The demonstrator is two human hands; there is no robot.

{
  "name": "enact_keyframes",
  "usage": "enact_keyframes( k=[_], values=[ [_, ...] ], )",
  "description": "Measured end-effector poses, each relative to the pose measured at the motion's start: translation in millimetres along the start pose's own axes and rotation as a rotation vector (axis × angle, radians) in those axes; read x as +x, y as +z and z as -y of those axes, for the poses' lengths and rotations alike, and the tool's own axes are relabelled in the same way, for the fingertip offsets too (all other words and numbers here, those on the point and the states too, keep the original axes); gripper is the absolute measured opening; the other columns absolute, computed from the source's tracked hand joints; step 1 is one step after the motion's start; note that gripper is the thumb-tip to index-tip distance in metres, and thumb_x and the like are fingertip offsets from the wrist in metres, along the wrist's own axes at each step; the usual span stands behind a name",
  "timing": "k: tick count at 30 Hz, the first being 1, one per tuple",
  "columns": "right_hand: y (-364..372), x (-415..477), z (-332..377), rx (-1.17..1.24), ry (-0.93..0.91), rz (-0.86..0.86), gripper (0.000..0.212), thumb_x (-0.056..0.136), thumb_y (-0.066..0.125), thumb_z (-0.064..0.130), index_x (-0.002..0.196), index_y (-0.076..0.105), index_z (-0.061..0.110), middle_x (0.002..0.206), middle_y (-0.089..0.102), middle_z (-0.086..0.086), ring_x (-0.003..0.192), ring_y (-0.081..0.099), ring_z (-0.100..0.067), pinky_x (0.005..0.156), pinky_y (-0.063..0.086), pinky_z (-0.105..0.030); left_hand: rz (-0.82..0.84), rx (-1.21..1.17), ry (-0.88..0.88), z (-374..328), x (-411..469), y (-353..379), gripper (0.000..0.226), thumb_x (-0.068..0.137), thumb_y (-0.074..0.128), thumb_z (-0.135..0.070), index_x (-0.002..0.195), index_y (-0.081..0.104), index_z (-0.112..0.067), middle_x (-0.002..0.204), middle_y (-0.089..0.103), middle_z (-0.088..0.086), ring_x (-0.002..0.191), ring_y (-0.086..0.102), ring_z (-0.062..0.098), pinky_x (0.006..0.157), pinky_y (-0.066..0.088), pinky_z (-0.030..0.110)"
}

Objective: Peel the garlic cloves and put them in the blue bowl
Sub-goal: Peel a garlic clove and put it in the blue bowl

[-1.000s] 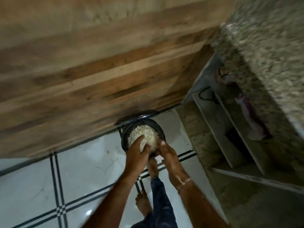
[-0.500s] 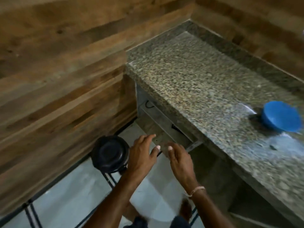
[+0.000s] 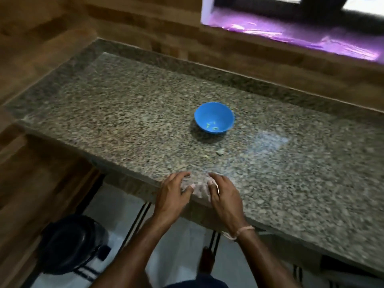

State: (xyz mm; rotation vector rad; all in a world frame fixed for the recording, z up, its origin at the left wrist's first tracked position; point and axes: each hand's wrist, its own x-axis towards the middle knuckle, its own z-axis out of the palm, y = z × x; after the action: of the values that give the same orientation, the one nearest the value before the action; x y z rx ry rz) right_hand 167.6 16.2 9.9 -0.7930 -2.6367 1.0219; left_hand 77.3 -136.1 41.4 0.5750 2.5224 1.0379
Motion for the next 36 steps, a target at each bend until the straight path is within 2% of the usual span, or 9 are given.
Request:
enact_keyframes(
  k=[5, 8, 11, 14, 19, 25, 30, 33, 36],
  values=[
    [-31, 30, -44, -0.076, 0.048, 0.018, 0.038, 0.107, 0.049, 0.04, 0.14, 0.06, 0.025, 0.135, 0.063, -0.001, 0.124, 0.058, -0.023, 0.097, 0.05, -0.042, -0.009, 0.009, -0.026, -29, 48, 39, 0.034, 0.095, 0.073, -0.032, 0.127, 0.07, -0.023, 0.123, 0.07, -0.002, 0.107, 0.067, 0.016, 0.091, 0.056, 0.035],
    [-36, 48, -60, -0.12, 0.085, 0.056, 0.042, 0.105, 0.052, 0.039, 0.144, 0.057, 0.023, 0.138, 0.061, -0.003, 0.126, 0.056, -0.027, 0.096, 0.05, -0.042, -0.006, 0.034, -0.019, -23, 79, 49, 0.029, 0.091, 0.077, -0.024, 0.119, 0.071, -0.023, 0.114, 0.07, -0.003, 0.088, 0.066, 0.011, 0.079, 0.057, 0.031],
    [-34, 76, -67, -0.205, 0.13, 0.115, 0.052, 0.103, 0.058, 0.041, 0.151, 0.048, 0.024, 0.147, 0.053, -0.005, 0.132, 0.051, -0.031, 0.101, 0.049, -0.045, -0.008, 0.089, 0.031, -15, 113, 55, 0.033, 0.09, 0.078, -0.021, 0.122, 0.071, -0.02, 0.116, 0.068, 0.0, 0.096, 0.068, 0.016, 0.081, 0.056, 0.031],
    [-31, 107, -64, -0.294, 0.176, 0.174, 0.067, 0.097, 0.067, 0.044, 0.156, 0.038, 0.028, 0.163, 0.035, -0.007, 0.146, 0.035, -0.033, 0.112, 0.041, -0.052, 0.026, 0.173, 0.117, -5, 140, 64, 0.035, 0.091, 0.074, -0.016, 0.126, 0.068, -0.018, 0.118, 0.064, 0.004, 0.105, 0.065, 0.022, 0.083, 0.057, 0.037],
    [-18, 141, -58, -0.353, 0.267, 0.246, 0.084, 0.092, 0.073, 0.047, 0.16, 0.025, 0.033, 0.173, 0.007, -0.004, 0.158, 0.004, -0.033, 0.12, 0.014, -0.07, 0.043, 0.217, 0.176, -2, 161, 71, 0.012, 0.093, 0.074, -0.017, 0.098, 0.066, -0.025, 0.097, 0.057, -0.003, 0.086, 0.059, 0.021, 0.066, 0.051, 0.035],
    [-11, 147, -61, -0.327, 0.332, 0.226, 0.09, 0.088, 0.076, 0.047, 0.161, 0.024, 0.038, 0.174, 0.004, 0.002, 0.16, 0.0, -0.029, 0.121, 0.009, -0.071, -0.004, 0.067, 0.14, -11, 163, 64, 0.013, 0.098, 0.067, -0.019, 0.094, 0.061, -0.03, 0.09, 0.063, -0.014, 0.078, 0.059, 0.009, 0.056, 0.041, 0.027],
    [-8, 146, -60, -0.332, 0.351, 0.204, 0.091, 0.087, 0.076, 0.048, 0.161, 0.023, 0.039, 0.174, 0.004, 0.003, 0.16, -0.001, -0.028, 0.123, 0.007, -0.069, -0.182, 0.012, 0.19, -55, 199, 39, 0.008, 0.097, 0.07, -0.024, 0.102, 0.065, -0.028, 0.097, 0.065, -0.013, 0.082, 0.06, 0.009, 0.057, 0.035, 0.019],
    [-9, 146, -59, -0.31, 0.356, 0.198, 0.09, 0.088, 0.075, 0.047, 0.161, 0.023, 0.039, 0.174, 0.003, 0.004, 0.16, -0.003, -0.027, 0.123, 0.005, -0.069, -0.219, 0.101, 0.247, -73, 233, 32, 0.009, 0.094, 0.074, -0.022, 0.098, 0.066, -0.025, 0.095, 0.067, -0.013, 0.085, 0.059, 0.013, 0.059, 0.032, 0.025],
    [-10, 147, -58, -0.304, 0.35, 0.191, 0.089, 0.089, 0.075, 0.046, 0.161, 0.023, 0.039, 0.174, 0.002, 0.004, 0.16, -0.003, -0.027, 0.123, 0.004, -0.069, -0.169, 0.227, 0.258, -71, 256, 34, 0.019, 0.091, 0.078, -0.017, 0.107, 0.068, -0.021, 0.104, 0.071, -0.005, 0.094, 0.062, 0.019, 0.065, 0.044, 0.032]
  ],
)
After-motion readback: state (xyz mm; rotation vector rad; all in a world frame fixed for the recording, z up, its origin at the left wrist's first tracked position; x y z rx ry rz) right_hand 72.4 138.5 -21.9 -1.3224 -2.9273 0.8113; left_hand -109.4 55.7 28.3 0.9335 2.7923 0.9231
